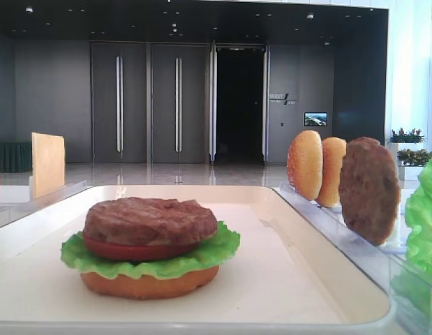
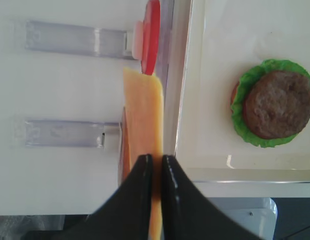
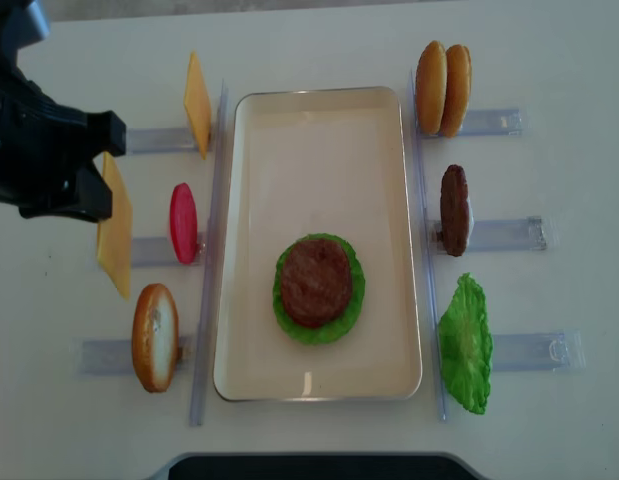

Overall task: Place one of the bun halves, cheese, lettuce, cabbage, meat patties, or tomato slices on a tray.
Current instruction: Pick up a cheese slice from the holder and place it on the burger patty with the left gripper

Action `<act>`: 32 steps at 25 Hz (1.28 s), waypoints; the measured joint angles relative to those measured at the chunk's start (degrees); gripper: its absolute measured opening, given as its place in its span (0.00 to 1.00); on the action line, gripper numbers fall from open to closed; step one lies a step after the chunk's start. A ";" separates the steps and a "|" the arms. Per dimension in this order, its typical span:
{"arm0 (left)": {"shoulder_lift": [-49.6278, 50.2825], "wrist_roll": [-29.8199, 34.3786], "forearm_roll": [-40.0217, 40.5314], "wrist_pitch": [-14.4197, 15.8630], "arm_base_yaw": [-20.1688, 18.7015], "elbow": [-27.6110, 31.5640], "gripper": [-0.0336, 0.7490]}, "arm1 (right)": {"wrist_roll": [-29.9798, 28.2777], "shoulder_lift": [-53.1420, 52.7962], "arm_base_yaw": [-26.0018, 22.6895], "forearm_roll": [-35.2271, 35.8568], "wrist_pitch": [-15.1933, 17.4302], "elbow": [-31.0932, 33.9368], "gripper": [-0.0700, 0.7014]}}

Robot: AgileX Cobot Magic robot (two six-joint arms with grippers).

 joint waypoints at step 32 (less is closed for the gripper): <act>-6.43 53.32 -62.26 -2.13 21.94 29.10 0.07 | 0.00 0.00 0.00 0.05 0.00 0.00 0.78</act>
